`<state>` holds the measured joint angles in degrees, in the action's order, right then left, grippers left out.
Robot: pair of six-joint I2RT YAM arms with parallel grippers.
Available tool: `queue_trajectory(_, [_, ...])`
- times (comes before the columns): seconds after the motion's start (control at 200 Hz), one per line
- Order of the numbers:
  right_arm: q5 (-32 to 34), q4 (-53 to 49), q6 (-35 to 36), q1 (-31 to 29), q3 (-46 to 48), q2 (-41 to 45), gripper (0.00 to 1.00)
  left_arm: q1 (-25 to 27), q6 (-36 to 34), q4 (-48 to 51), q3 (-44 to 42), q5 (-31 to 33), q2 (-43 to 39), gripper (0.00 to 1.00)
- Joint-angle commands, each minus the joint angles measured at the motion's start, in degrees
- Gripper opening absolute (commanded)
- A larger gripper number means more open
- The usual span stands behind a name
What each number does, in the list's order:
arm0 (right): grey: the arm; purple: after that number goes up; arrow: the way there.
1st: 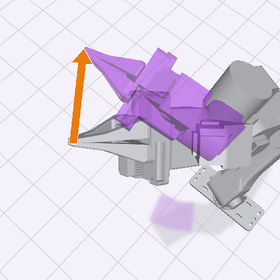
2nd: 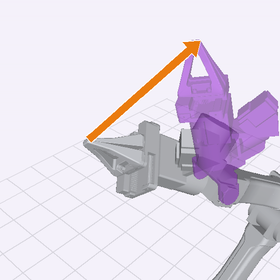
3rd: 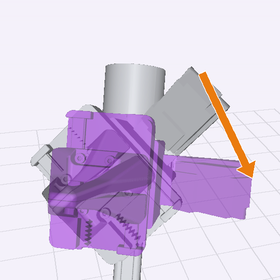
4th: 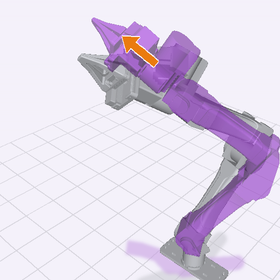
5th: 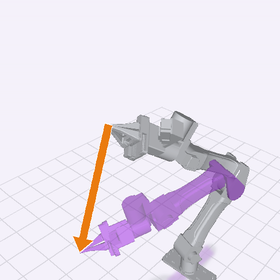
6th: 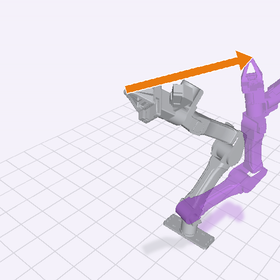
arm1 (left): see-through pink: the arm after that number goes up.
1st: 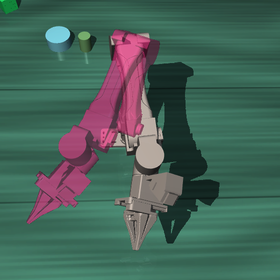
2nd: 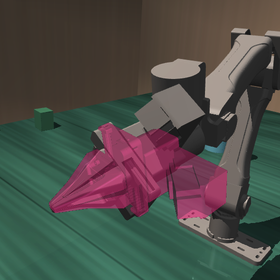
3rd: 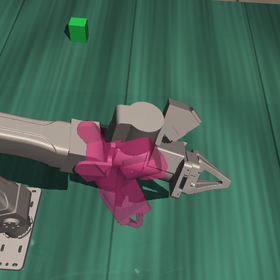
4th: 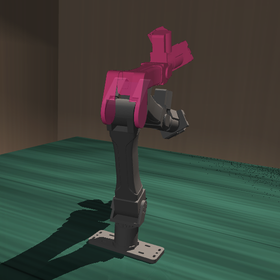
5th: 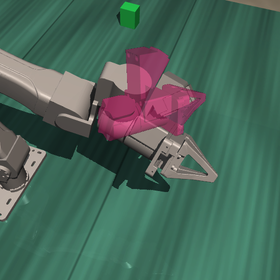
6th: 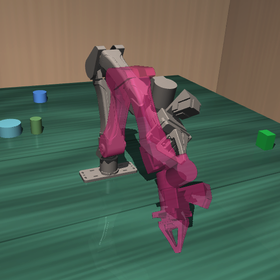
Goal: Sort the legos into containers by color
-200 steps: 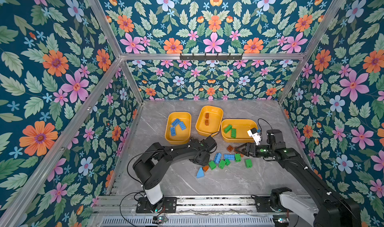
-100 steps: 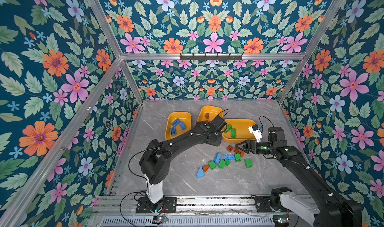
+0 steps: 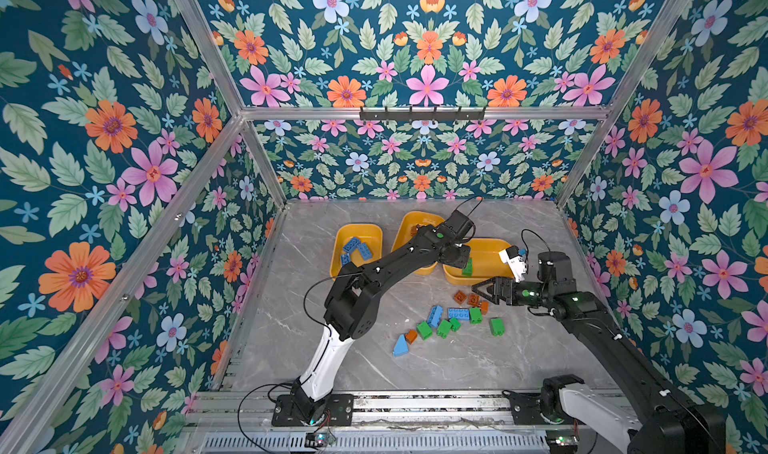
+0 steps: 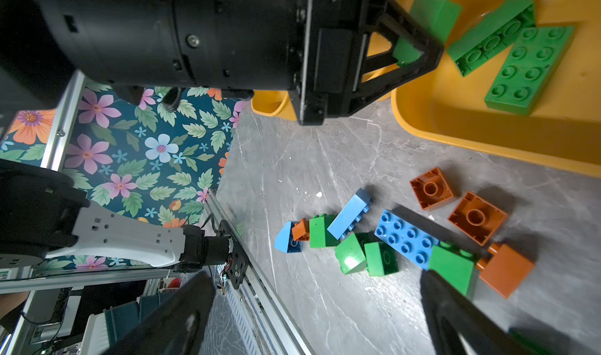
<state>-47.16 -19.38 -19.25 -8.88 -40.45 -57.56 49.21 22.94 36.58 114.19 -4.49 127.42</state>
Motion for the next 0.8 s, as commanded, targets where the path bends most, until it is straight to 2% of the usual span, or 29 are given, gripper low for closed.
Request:
queue_trajectory(0.0, [0.6,-0.8,1.1,0.0,-0.5,0.3,0.99,-0.2,-0.3,-1.0,1.4,-0.3,1.1,0.46])
queue_trajectory(0.03, [0.6,-1.2,1.4,0.0,-0.7,0.3,0.99,-0.2,-0.3,-0.6,1.5,0.1,1.0,0.56])
queue_trajectory(0.065, [0.6,-1.4,1.7,0.0,-0.8,0.3,0.99,-0.2,-0.3,-0.2,1.3,0.9,0.7,0.63])
queue_trajectory(0.185, [-0.4,-1.4,2.2,0.0,-1.3,-0.3,0.99,-0.3,-1.3,1.3,-0.8,2.1,-1.7,0.69])
queue_trajectory(0.315, [-1.4,-1.4,2.6,0.0,-1.7,-1.1,0.99,-0.2,-1.2,4.5,-4.5,2.7,-6.3,0.70])
queue_trajectory(0.56, [-3.6,-1.6,3.2,-0.2,-2.4,-2.4,0.99,0.9,2.3,9.9,-22.9,3.9,-22.2,0.70])
queue_trajectory(0.68, [-4.2,-1.6,3.4,-0.3,-2.7,-3.2,0.99,2.3,9.9,11.6,-31.0,4.9,-29.6,0.70])
queue_trajectory(0.795, [-4.4,-1.6,3.3,-0.4,-3.0,-3.5,0.99,5.1,20.9,11.1,-38.8,5.4,-36.0,0.70])
